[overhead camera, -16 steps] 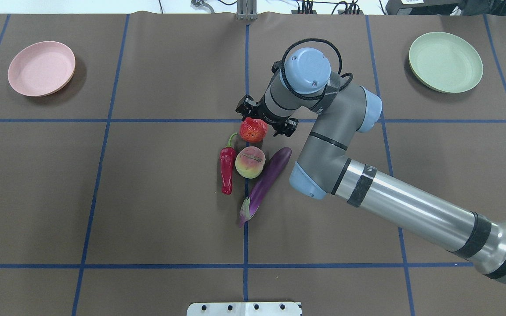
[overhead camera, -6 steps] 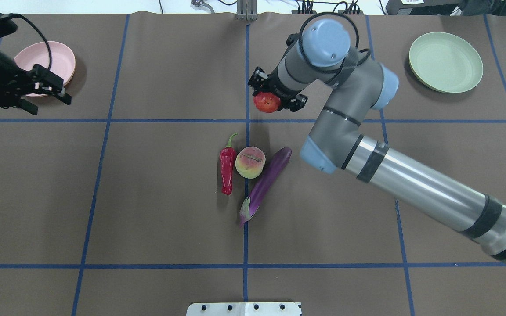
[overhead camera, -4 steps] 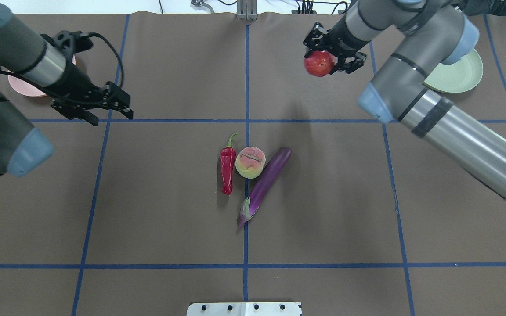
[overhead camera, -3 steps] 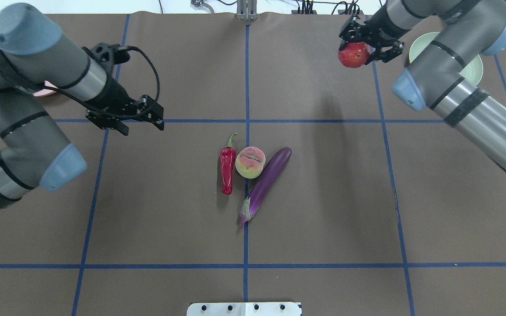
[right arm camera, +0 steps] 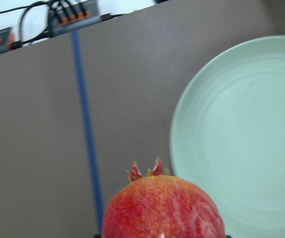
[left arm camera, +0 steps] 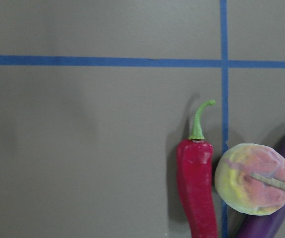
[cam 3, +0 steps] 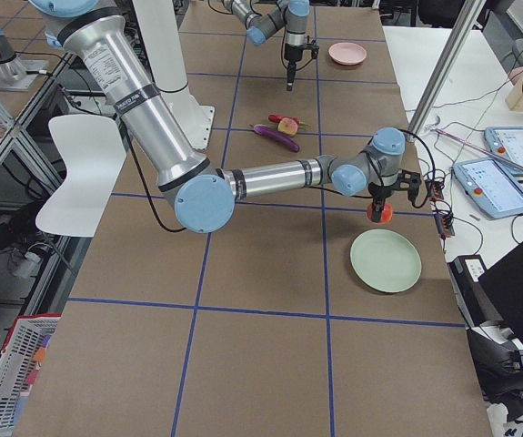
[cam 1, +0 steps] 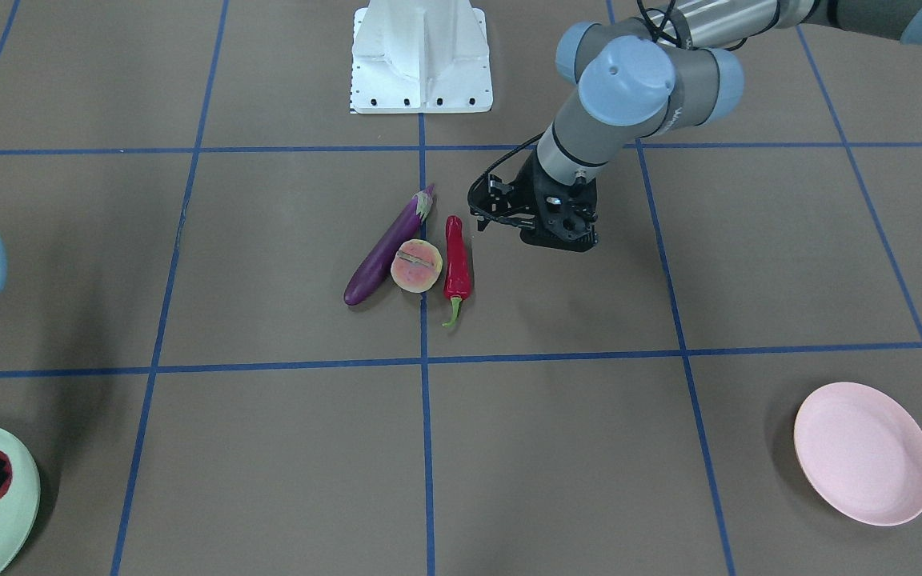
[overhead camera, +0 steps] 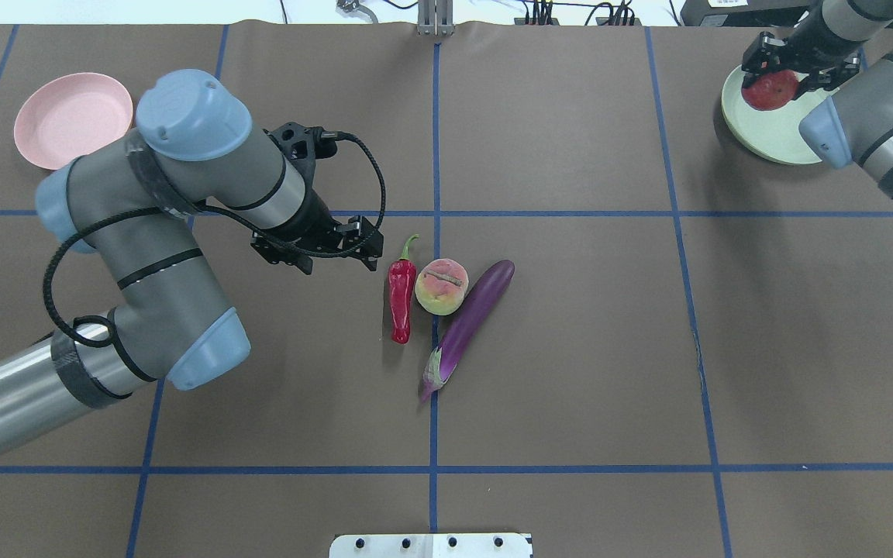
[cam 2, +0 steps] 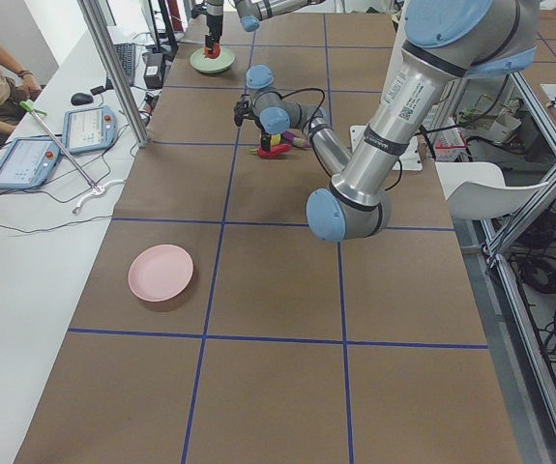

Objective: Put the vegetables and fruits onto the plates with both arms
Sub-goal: 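Carry pomegranate to green plate while left gripper reaches for chili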

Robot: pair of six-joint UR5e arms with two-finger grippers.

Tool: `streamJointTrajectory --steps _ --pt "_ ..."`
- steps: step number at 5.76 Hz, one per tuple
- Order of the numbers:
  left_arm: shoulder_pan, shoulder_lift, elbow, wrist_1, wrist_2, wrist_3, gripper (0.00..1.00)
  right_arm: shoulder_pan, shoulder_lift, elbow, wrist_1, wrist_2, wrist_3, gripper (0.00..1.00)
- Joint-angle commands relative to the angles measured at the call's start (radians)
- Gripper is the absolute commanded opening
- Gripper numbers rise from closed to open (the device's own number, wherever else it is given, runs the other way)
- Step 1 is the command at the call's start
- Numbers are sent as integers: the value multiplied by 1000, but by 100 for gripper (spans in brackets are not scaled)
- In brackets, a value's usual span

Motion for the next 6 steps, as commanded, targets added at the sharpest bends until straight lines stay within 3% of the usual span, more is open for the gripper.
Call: streamJointTrajectory --steps 1,2,3,4,6 --pt "58 -33 38 10 70 7 97 1 -4 -76 0 -150 -29 0" --pt "84 -46 63 10 120 10 97 -13 -7 -85 3 -151 -32 46" --pt "95 -95 130 10 130 14 97 -18 -10 -74 6 -145 -33 99" --pt "112 -117 161 10 130 13 97 -18 -7 -49 3 -135 -33 100" --pt "150 -116 163 10 154 11 93 -18 -3 28 -13 -28 -23 100"
